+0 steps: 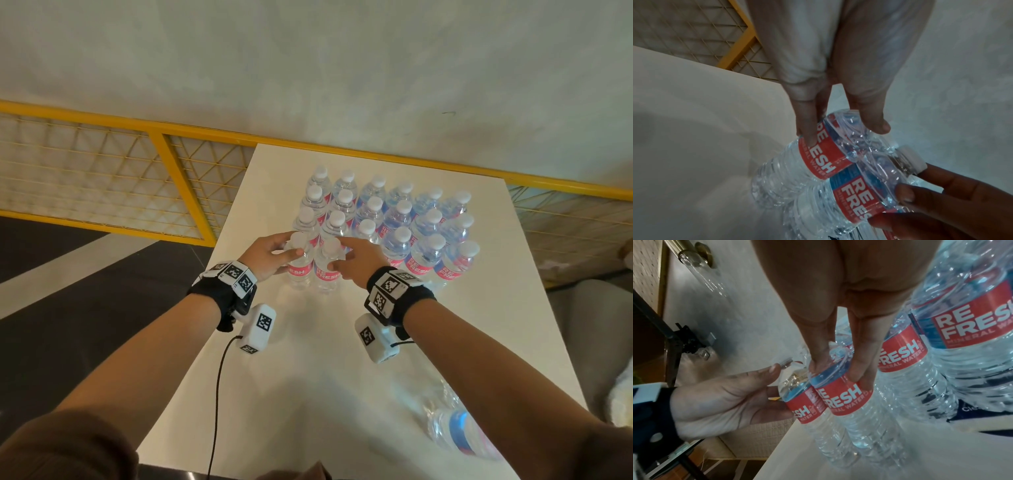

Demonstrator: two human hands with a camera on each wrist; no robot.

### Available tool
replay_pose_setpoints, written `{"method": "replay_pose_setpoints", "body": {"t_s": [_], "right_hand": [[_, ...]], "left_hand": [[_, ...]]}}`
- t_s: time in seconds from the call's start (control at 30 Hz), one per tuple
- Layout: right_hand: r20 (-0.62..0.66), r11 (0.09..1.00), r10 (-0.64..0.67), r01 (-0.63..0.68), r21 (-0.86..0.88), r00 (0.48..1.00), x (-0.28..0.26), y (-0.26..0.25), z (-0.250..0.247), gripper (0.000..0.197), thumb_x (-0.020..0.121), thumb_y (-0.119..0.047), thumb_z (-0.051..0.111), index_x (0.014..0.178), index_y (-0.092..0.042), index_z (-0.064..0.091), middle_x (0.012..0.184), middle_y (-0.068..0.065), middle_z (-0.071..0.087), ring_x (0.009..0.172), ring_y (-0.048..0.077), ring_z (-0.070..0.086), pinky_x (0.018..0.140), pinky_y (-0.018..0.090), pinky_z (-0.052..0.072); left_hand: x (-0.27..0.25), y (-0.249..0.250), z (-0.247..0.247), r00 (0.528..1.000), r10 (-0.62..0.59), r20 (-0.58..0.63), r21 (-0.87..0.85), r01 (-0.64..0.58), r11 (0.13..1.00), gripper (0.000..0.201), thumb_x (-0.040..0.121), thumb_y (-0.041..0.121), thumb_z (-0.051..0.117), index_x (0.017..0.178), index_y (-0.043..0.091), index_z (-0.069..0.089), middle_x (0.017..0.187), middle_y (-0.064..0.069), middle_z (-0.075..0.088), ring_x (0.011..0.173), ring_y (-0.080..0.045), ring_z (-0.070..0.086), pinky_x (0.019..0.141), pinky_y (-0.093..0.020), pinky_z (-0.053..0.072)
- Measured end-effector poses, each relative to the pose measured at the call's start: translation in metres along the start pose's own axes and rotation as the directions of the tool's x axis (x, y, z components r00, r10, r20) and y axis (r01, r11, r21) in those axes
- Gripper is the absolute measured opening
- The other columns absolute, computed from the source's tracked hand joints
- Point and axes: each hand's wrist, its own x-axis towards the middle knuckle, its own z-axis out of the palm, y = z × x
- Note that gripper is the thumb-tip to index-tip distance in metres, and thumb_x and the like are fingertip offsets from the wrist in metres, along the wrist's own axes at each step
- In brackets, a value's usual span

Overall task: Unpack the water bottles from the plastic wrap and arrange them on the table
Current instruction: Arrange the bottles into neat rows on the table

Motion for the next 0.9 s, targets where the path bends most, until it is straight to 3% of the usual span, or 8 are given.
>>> {"method": "replay_pose_setpoints", "body": {"t_s": [0.07, 0.17, 0.27, 0.33, 0.43, 0.67, 0.77, 0.9], "right_hand": [[0.003, 1.0, -0.001, 0.001, -0.012, 1.0, 0.001, -0.001, 0.0, 0.064, 0.082, -0.029, 0.07, 0.139, -0.03, 0.042, 0.117, 0.008, 0.06, 0.09, 0.02, 0.063, 0.066, 0.02, 0.047], [0.004, 0.999, -0.004, 0.004, -0.04, 1.0, 0.0, -0.004, 0.001, 0.064, 0.082, -0.03, 0.07, 0.14, -0.031, 0.041, 0.122, 0.007, 0.059, 0.104, 0.023, 0.06, 0.086, 0.029, 0.048], [0.01, 1.0, 0.005, -0.005, -0.01, 1.0, -0.002, 0.0, 0.003, 0.066, 0.082, -0.029, 0.07, 0.141, -0.029, 0.04, 0.122, 0.007, 0.059, 0.105, 0.023, 0.061, 0.091, 0.032, 0.049], [0.008, 1.0, 0.01, -0.011, 0.011, 1.0, -0.002, 0.003, 0.004, 0.068, 0.081, -0.029, 0.071, 0.141, -0.028, 0.039, 0.121, 0.008, 0.06, 0.104, 0.024, 0.062, 0.096, 0.039, 0.05], [0.022, 1.0, 0.009, -0.009, 0.016, 1.0, -0.002, 0.003, 0.004, 0.069, 0.081, -0.031, 0.071, 0.141, -0.029, 0.039, 0.121, 0.007, 0.06, 0.104, 0.023, 0.062, 0.096, 0.042, 0.05], [0.017, 0.999, -0.015, 0.016, -0.036, 1.0, 0.0, 0.001, 0.002, 0.063, 0.083, -0.03, 0.068, 0.14, -0.029, 0.041, 0.098, -0.001, 0.054, 0.087, 0.014, 0.054, 0.093, 0.034, 0.049], [0.019, 0.999, -0.014, 0.015, -0.052, 1.0, 0.001, -0.001, 0.001, 0.063, 0.083, -0.03, 0.068, 0.139, -0.028, 0.041, 0.1, 0.001, 0.056, 0.086, 0.014, 0.055, 0.095, 0.034, 0.049], [0.032, 0.999, -0.011, 0.012, -0.041, 0.999, 0.0, -0.002, 0.002, 0.065, 0.082, -0.029, 0.069, 0.14, -0.028, 0.041, 0.105, 0.003, 0.058, 0.089, 0.015, 0.056, 0.098, 0.039, 0.049]], "left_hand": [[0.0, -0.001, -0.001, 1.0, 0.004, 0.0, -0.014, -0.004, 1.0, 0.042, 0.088, 0.023, 0.065, 0.128, 0.028, 0.056, 0.121, -0.014, 0.058, 0.116, -0.024, 0.058, 0.092, -0.031, 0.051], [0.002, 0.002, -0.004, 1.0, -0.003, 0.007, -0.001, 0.003, 1.0, 0.046, 0.087, 0.02, 0.067, 0.129, 0.03, 0.053, 0.128, -0.009, 0.054, 0.121, -0.026, 0.056, 0.089, -0.03, 0.052], [0.008, 0.003, -0.007, 0.999, -0.043, 0.028, 0.025, 0.043, 0.999, 0.072, 0.084, 0.02, 0.069, 0.143, 0.036, 0.03, 0.149, -0.007, 0.032, 0.134, -0.027, 0.04, 0.093, -0.036, 0.05], [0.011, 0.003, -0.008, 0.995, -0.086, 0.058, 0.079, 0.081, 0.994, 0.091, 0.081, 0.029, 0.073, 0.147, 0.041, 0.012, 0.157, -0.003, 0.017, 0.141, -0.029, 0.028, 0.102, -0.042, 0.045], [0.012, 0.003, -0.006, 0.981, -0.112, 0.155, 0.158, 0.088, 0.984, 0.11, 0.061, 0.053, 0.076, 0.145, 0.049, 0.005, 0.152, 0.001, 0.03, 0.135, -0.023, 0.04, 0.101, -0.042, 0.047], [0.008, -0.009, 0.002, 0.985, -0.043, 0.169, 0.084, 0.029, 0.996, 0.09, 0.078, 0.046, 0.069, 0.145, 0.049, 0.008, 0.145, 0.013, 0.039, 0.128, -0.016, 0.045, 0.094, -0.034, 0.051], [0.007, -0.009, 0.003, 0.986, -0.039, 0.161, 0.075, 0.027, 0.997, 0.081, 0.087, 0.037, 0.063, 0.146, 0.047, 0.009, 0.145, 0.015, 0.037, 0.13, -0.016, 0.043, 0.092, -0.032, 0.05], [0.004, -0.006, 0.003, 0.986, -0.032, 0.166, 0.063, 0.022, 0.998, 0.084, 0.08, 0.047, 0.066, 0.144, 0.049, 0.012, 0.146, 0.016, 0.035, 0.128, -0.014, 0.043, 0.089, -0.03, 0.051]]}}
